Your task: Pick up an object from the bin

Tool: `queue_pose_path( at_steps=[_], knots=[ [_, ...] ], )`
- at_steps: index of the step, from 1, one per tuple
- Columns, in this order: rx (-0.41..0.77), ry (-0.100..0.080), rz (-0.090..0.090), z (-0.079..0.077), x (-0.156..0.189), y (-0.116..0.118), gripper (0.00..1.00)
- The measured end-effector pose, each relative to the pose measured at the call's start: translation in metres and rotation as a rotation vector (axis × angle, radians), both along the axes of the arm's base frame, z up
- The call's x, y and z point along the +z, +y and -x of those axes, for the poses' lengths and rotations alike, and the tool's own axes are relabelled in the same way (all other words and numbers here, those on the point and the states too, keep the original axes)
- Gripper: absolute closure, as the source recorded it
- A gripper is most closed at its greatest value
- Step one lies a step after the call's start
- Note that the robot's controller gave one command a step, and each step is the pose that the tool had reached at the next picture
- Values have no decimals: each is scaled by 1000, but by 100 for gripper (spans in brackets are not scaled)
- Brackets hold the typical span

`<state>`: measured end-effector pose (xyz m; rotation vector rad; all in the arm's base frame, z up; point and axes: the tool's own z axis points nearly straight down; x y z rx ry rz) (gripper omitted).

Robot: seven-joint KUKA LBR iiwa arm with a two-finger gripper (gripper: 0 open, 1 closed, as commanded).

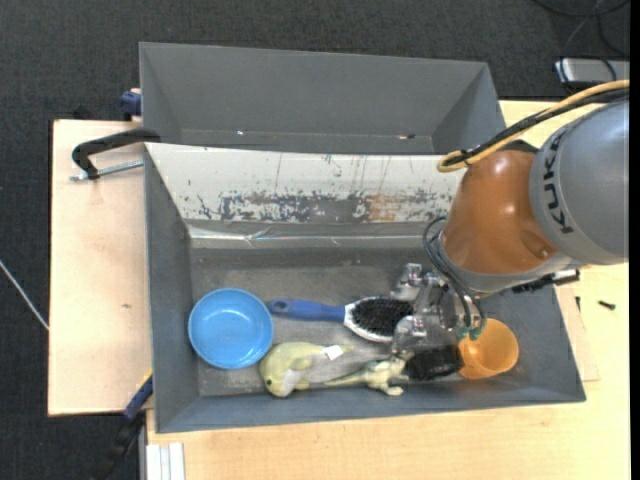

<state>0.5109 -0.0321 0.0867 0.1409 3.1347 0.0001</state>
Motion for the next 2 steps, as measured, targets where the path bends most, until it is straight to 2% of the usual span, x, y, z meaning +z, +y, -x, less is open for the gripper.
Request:
queue_pose_path(
  at_steps=[1,2],
  knots=[
    [2,-7,0,0,91,-1,100],
    [416,-3,1,-6,118,24,100]
  ],
)
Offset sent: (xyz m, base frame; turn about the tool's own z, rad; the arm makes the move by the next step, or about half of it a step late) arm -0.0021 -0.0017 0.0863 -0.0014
